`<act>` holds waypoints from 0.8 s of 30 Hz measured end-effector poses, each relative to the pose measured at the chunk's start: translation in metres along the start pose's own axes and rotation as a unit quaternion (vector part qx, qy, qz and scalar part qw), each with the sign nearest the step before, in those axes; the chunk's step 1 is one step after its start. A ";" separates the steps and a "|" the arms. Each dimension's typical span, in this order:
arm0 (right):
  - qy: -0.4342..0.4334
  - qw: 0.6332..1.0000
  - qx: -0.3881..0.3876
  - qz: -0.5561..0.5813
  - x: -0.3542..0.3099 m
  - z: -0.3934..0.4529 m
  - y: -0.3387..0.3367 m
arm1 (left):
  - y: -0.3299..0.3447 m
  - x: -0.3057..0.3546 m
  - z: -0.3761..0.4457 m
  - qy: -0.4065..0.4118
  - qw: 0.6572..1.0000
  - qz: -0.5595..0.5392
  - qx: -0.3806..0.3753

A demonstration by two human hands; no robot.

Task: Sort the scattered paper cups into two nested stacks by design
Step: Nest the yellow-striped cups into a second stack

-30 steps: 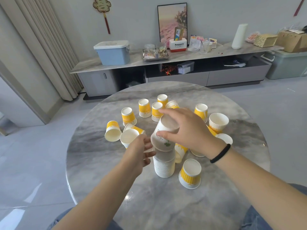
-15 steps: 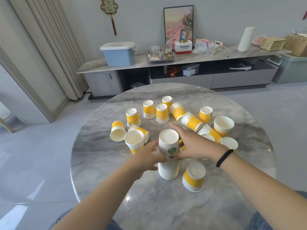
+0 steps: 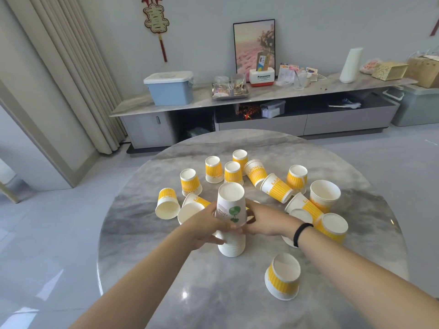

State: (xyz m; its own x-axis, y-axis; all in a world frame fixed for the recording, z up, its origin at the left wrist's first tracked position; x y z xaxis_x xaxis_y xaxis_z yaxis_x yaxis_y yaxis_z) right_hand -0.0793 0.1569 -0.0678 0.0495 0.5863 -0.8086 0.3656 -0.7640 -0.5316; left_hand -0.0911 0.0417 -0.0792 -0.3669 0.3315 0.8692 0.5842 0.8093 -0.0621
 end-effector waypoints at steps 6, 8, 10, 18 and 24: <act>0.007 0.996 0.071 -0.044 0.011 0.032 -0.030 | -0.006 0.011 0.040 -0.003 0.999 -0.031 0.027; 0.013 0.988 0.083 -0.130 0.017 0.043 -0.041 | -0.005 0.019 0.049 0.005 0.999 -0.030 0.021; 0.030 0.962 0.085 -0.257 0.025 0.056 -0.054 | -0.007 0.026 0.058 0.012 0.999 -0.028 0.024; 0.050 0.874 0.012 -0.484 0.044 0.099 -0.064 | -0.025 0.031 0.079 0.022 0.998 -0.019 0.054; 0.054 0.869 0.077 -0.486 0.054 0.102 -0.077 | -0.029 0.035 0.079 0.049 0.998 0.006 0.047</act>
State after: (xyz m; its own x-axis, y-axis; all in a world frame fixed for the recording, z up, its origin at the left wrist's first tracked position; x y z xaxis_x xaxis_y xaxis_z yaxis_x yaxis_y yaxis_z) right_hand -0.1999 0.2203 -0.0964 -0.1223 0.9904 0.0648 0.1556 0.0836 -0.9843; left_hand -0.1781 0.0681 -0.0855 -0.2855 0.2955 0.9117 0.5162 0.8489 -0.1135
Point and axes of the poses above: each hand's wrist, its own z-axis towards the middle knuckle, its own y-axis out of the palm, x = y × z, the point moved 8 cm from there along z, towards the middle knuckle
